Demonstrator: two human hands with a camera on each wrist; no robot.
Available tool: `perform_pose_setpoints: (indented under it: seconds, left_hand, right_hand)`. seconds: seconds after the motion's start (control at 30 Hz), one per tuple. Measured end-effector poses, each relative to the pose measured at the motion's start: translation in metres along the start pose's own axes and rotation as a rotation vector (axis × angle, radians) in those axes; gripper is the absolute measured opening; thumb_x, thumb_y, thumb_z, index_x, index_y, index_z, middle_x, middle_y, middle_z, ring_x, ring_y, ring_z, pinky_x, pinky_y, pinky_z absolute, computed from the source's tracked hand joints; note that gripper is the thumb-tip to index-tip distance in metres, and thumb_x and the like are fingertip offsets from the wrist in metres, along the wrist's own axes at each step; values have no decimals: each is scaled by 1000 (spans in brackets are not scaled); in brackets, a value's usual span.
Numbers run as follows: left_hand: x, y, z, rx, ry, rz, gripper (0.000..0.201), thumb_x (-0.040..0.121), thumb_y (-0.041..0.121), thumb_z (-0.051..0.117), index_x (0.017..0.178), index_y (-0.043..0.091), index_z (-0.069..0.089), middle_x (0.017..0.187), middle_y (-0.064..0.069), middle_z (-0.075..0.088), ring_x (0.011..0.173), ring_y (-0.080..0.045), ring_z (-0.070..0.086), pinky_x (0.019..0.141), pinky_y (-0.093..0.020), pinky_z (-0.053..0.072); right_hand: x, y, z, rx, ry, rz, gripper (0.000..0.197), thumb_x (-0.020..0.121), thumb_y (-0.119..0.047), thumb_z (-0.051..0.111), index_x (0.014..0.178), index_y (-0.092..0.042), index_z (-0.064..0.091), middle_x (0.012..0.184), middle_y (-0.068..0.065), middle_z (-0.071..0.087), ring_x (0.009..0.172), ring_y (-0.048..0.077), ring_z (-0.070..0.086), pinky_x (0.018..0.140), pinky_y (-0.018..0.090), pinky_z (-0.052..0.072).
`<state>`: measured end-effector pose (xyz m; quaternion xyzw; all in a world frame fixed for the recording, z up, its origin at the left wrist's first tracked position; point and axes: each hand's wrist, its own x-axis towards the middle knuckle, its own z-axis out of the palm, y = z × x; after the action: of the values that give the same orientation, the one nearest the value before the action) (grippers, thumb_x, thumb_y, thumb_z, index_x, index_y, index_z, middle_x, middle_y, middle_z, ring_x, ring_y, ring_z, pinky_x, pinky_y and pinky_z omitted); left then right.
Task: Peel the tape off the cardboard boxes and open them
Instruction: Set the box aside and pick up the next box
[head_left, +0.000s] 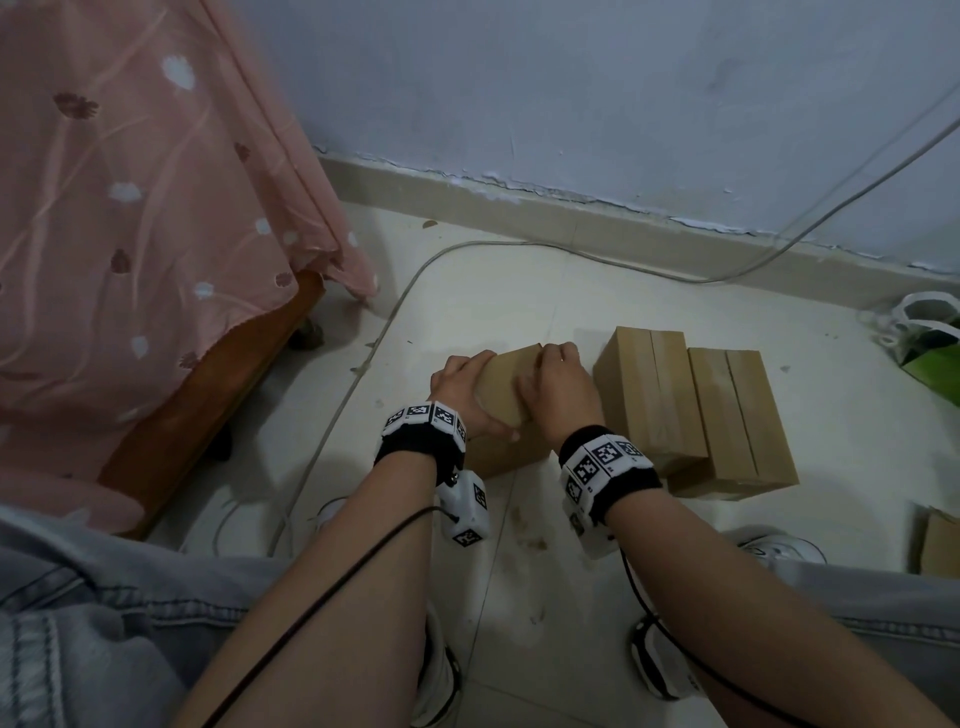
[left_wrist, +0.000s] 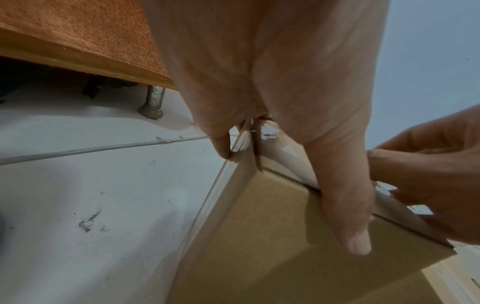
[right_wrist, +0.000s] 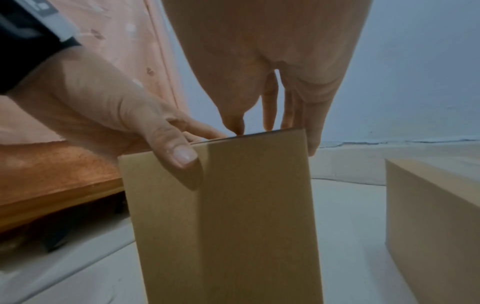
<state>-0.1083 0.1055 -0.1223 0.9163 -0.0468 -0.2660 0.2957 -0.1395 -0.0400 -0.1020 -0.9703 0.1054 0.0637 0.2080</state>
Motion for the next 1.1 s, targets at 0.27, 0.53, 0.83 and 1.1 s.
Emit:
perform_pose_setpoints:
  seconds: [0.27, 0.53, 0.83, 1.1]
  left_hand:
    - [-2, 3, -1, -5, 3, -5, 116, 56, 40, 91, 151, 38, 24, 146, 3, 29, 139, -27, 24, 111, -43, 34]
    - [-1, 2, -1, 0, -3, -4, 117, 54, 38, 93, 149, 38, 25, 145, 2, 28, 139, -27, 22, 111, -42, 33]
    - [-1, 4, -2, 15, -10, 3, 108, 61, 36, 89, 148, 38, 25, 146, -1, 28, 137, -31, 25, 109, -43, 35]
    - [-3, 4, -2, 24, -11, 1, 110, 60, 33, 88, 149, 38, 24, 146, 0, 28, 138, -30, 24, 108, -41, 34]
  right_hand:
    - [4, -9, 4, -16, 26, -2, 21, 93, -7, 46, 113, -5, 51, 115, 13, 51, 90, 34, 59, 72, 37, 44]
    - [9, 3, -6, 118, 28, 51, 28, 89, -22, 57, 110, -5, 56, 112, 13, 55, 98, 32, 58, 83, 37, 48]
    - [8, -6, 2, 78, 10, 82, 26, 89, -20, 53, 109, -4, 54, 103, 19, 63, 96, 36, 58, 72, 35, 44]
    - [5, -15, -4, 4, 21, 73, 19, 91, -9, 49, 109, -3, 51, 103, 18, 63, 94, 36, 59, 66, 33, 38]
